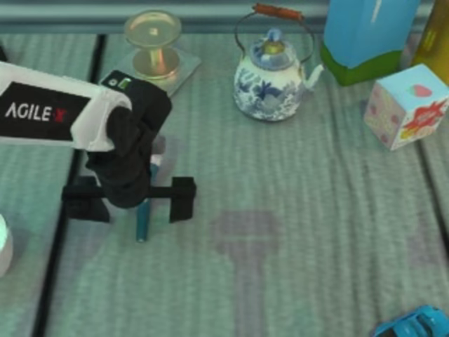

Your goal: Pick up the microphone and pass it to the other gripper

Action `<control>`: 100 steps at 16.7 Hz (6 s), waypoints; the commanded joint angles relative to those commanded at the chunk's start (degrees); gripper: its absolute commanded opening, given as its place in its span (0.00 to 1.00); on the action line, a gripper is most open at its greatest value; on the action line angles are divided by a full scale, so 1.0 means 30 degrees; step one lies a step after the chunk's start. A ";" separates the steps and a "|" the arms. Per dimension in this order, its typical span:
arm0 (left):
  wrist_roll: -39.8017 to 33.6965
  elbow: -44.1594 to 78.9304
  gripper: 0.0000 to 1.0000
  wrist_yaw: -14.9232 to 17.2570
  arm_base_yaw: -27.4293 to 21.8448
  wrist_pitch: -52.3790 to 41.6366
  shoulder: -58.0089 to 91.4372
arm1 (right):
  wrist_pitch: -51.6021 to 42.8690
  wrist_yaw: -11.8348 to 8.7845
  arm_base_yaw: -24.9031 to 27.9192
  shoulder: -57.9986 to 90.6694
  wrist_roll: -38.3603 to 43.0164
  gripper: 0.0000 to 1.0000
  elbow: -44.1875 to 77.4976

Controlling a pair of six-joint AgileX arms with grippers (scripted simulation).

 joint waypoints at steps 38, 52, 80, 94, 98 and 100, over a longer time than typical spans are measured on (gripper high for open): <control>0.6076 -0.5615 0.00 0.6518 0.0498 2.1365 -0.6109 | 0.0000 0.0000 0.0000 0.0000 0.0000 1.00 0.0000; 0.7875 -0.7331 0.00 0.7672 -0.0009 2.7162 -0.8679 | 0.0000 0.0000 0.0000 0.0000 0.0000 1.00 0.0000; 0.7452 -0.8231 0.00 0.3749 -0.3659 2.8576 -0.9926 | 0.3335 -0.2502 0.4184 0.9506 -0.0380 1.00 0.5745; 0.7452 -0.8231 0.00 0.3749 -0.3659 2.8576 -0.9926 | 0.8466 -0.6132 1.0190 2.3286 -0.1142 1.00 1.4274; 0.7452 -0.8231 0.00 0.3749 -0.3659 2.8576 -0.9926 | 0.8432 -0.6103 1.0098 2.3214 -0.1128 1.00 1.4190; 0.7452 -0.8231 0.00 0.3749 -0.3659 2.8576 -0.9926 | 0.8517 -0.6041 1.0222 2.3528 -0.1129 1.00 1.4486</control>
